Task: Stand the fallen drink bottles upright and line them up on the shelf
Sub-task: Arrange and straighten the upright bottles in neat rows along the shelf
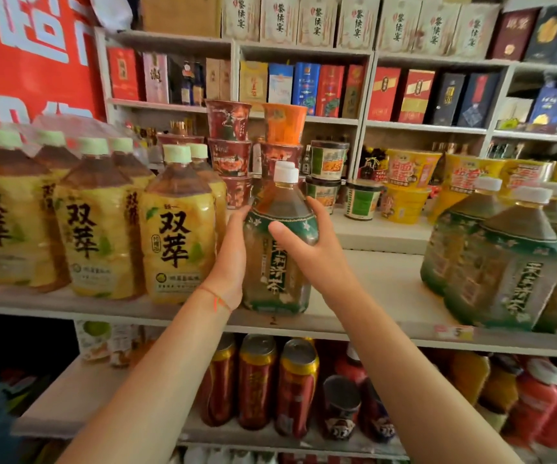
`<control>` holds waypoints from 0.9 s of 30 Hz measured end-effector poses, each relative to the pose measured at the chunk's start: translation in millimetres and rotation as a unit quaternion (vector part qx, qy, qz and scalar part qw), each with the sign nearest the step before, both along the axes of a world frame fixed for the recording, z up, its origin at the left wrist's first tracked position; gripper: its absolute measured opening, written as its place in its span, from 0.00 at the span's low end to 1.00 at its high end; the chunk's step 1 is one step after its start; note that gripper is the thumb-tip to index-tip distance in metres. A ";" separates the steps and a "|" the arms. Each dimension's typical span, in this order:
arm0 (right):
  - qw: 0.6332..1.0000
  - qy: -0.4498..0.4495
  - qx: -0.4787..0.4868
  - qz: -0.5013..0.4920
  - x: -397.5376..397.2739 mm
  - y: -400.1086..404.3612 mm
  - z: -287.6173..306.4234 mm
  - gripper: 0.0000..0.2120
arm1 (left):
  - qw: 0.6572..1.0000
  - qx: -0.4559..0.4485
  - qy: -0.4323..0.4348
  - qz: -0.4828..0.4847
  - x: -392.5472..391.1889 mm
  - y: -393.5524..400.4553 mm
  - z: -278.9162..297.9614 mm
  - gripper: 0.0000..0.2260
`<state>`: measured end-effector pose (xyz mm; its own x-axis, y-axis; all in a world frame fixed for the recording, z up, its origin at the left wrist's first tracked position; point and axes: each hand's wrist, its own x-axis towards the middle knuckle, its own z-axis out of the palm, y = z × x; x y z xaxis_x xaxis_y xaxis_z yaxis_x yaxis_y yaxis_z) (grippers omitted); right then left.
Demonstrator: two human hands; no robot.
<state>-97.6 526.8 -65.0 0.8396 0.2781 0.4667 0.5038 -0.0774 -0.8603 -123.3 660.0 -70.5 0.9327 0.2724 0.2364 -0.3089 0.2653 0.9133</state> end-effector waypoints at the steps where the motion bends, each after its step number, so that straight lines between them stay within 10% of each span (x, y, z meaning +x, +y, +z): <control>1: 1.000 0.001 0.003 -0.004 0.8 -1.2 -0.3 0.52 | 1.000 -0.001 0.001 -0.005 1.1 -1.6 -0.7 0.24; 21: 0.998 -0.015 -0.029 -0.061 18.5 -147.1 4.5 0.48 | 0.991 -0.020 0.011 -0.135 29.4 -141.4 0.5 0.26; 27: 0.960 -0.178 -0.135 -0.167 0.1 -173.1 11.9 0.41 | 0.987 -0.028 -0.002 -0.157 36.0 -178.2 1.4 0.26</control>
